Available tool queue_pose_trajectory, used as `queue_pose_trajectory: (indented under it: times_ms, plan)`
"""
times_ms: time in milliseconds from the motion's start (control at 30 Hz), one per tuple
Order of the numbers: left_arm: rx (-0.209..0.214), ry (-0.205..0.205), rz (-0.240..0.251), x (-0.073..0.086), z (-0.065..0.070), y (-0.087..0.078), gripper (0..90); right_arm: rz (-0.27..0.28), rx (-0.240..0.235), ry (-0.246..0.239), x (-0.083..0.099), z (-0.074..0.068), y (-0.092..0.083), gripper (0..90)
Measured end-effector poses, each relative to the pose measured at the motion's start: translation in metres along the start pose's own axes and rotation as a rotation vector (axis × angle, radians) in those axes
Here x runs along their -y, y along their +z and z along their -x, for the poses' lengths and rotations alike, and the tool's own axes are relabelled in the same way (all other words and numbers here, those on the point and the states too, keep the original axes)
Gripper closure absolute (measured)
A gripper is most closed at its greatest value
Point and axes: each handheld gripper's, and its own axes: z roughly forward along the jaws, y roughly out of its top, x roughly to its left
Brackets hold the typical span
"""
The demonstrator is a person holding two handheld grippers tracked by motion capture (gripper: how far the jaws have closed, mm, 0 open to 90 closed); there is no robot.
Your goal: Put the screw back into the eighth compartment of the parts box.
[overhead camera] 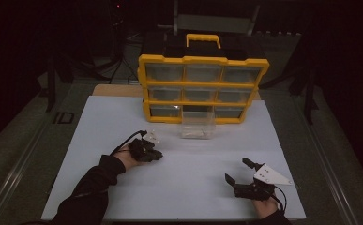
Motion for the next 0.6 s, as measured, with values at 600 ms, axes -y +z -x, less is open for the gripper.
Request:
queue_pose_trajectory:
  times_ms: [600]
  plan:
    - [-0.041,-0.030,0.074,-0.028,-0.005,-0.033,86.6,0.001,0.001,0.001,0.000,0.000,0.000,9.1]
